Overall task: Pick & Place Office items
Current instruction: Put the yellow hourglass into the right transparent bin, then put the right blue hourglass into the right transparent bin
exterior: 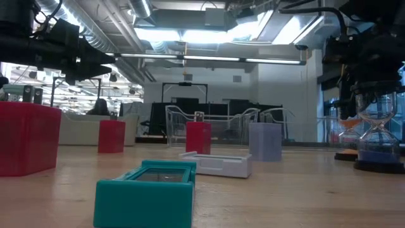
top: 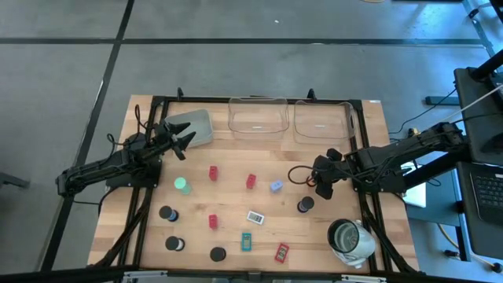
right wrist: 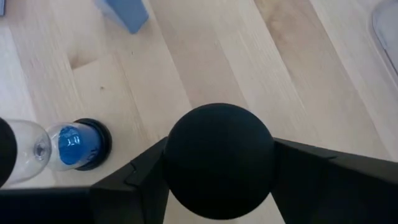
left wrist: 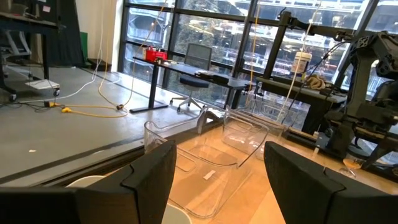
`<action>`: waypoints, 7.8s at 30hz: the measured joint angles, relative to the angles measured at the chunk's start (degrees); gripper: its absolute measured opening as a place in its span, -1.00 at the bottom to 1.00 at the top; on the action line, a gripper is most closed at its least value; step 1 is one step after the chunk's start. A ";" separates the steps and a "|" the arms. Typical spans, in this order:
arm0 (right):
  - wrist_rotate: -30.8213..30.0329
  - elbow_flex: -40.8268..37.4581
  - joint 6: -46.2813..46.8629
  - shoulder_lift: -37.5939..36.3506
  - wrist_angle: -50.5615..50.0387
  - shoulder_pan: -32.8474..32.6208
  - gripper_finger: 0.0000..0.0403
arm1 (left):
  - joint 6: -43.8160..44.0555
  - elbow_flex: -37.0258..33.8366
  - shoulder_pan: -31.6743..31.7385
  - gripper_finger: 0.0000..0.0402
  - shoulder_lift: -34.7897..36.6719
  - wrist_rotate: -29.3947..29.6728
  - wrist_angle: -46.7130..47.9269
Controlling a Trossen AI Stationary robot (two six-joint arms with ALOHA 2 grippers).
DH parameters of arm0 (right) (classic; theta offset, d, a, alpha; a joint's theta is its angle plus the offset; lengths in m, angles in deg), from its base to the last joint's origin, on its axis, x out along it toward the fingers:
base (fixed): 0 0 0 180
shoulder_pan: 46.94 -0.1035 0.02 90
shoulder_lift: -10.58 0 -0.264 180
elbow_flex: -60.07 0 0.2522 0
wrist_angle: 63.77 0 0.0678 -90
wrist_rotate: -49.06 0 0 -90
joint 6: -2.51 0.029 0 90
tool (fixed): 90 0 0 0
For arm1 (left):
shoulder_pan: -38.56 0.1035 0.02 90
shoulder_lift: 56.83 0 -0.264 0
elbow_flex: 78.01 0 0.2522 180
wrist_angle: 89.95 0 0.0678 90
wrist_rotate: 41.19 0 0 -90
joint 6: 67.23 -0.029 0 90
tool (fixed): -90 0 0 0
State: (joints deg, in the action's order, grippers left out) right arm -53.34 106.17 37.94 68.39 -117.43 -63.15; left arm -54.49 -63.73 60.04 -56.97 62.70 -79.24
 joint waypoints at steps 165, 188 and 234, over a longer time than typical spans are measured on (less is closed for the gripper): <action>12.28 20.26 11.85 20.01 -2.95 -10.67 0.52 | 1.61 0.01 0.01 0.19 -0.02 -0.92 0.26; 9.68 20.26 5.97 25.69 -2.95 -11.72 0.48 | 3.23 0.00 0.00 0.19 -0.02 -5.49 0.74; -8.34 37.24 -10.15 16.05 -28.16 32.48 0.05 | 9.15 0.00 0.01 0.19 -0.01 -4.28 0.70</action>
State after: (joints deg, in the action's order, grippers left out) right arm -61.68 143.41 27.79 84.45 -145.59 -30.67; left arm -45.34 -63.73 60.05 -56.98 58.42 -78.54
